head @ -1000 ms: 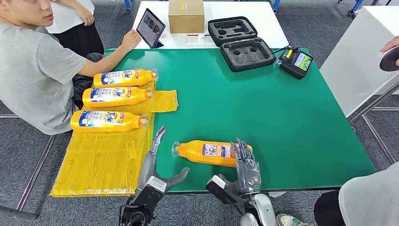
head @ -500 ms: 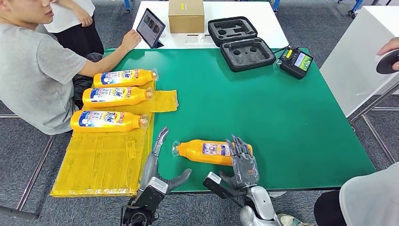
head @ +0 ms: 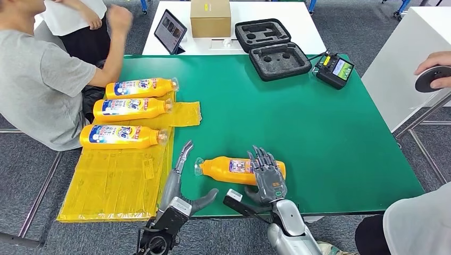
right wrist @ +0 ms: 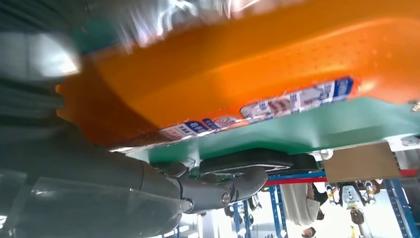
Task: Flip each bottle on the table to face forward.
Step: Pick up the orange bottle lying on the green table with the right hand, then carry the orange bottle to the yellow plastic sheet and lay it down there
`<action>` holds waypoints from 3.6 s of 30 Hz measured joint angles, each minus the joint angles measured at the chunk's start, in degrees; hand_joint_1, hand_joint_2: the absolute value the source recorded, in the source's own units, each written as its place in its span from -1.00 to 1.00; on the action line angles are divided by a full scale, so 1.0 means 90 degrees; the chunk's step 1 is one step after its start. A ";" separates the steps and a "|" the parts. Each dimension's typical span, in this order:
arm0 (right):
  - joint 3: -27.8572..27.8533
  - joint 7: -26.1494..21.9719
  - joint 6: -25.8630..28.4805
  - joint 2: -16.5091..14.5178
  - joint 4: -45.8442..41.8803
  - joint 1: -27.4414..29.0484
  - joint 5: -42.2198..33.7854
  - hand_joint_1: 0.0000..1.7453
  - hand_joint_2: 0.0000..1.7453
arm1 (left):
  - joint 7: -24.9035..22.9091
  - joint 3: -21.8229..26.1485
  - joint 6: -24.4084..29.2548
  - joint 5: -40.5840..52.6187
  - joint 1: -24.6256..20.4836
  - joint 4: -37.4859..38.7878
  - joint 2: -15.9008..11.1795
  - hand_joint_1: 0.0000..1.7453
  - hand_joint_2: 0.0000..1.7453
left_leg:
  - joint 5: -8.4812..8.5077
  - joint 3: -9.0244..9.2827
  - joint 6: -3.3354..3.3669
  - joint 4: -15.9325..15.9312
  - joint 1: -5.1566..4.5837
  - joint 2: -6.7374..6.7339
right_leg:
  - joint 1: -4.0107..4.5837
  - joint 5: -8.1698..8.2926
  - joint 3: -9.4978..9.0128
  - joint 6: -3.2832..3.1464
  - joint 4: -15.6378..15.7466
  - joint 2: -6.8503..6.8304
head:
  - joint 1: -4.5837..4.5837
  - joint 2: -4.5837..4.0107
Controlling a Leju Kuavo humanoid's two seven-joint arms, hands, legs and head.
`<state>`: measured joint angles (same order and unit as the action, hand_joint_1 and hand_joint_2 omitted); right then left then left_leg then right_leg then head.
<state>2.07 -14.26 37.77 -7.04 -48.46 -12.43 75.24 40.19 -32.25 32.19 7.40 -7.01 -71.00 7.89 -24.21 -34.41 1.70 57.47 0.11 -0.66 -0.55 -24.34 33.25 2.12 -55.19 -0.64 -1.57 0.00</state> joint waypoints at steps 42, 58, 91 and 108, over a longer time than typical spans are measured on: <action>-0.0497 -0.1844 -0.2702 0.0077 0.1095 -0.1036 -0.3107 1.00 1.00 | 0.0000 -0.0064 0.0115 -0.0149 -0.0260 0.0233 0.0069 -1.00 1.00 | -0.0095 0.0293 -0.0015 -0.0006 0.0010 -0.0109 | 0.0015 -0.0035 -0.0209 -0.0040 0.0014 0.0096 | -0.0001 0.0000; -0.0909 -0.2879 -0.2991 -0.0226 -0.0115 0.0025 -0.5792 1.00 1.00 | 0.0000 -0.0012 0.0772 -0.0976 0.0071 -0.0312 0.0269 -1.00 1.00 | -0.0083 0.0177 -0.0013 -0.0003 0.0020 -0.0071 | 0.0030 -0.0039 -0.0150 -0.0043 0.0009 0.0074 | -0.0001 0.0000; 0.0843 -0.2841 -0.2476 -0.0361 -0.0921 0.0329 -0.6365 1.00 1.00 | 0.0000 -0.0029 -0.0336 -0.1673 -0.0259 0.0928 0.0743 -1.00 1.00 | -0.0071 0.0077 -0.0011 -0.0001 0.0019 -0.0047 | 0.0028 -0.0037 -0.0061 -0.0042 0.0003 0.0059 | -0.0002 0.0000; 0.1700 -0.2860 -0.1412 -0.0450 -0.0373 0.0111 -0.6300 1.00 1.00 | 0.0000 0.0145 -0.0659 -0.2537 -0.0433 0.0949 0.0901 -1.00 1.00 | -0.0070 0.0072 -0.0010 0.0000 0.0019 -0.0046 | 0.0026 -0.0037 -0.0054 -0.0042 0.0002 0.0058 | -0.0002 0.0000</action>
<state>17.37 -40.00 25.06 -11.10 -51.82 -11.43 18.54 40.19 -30.94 26.26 -15.43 -10.91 -62.46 16.00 -24.85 -33.76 1.60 57.46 0.28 -1.08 -0.31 -24.68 32.77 1.74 -55.17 -0.11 -1.59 0.00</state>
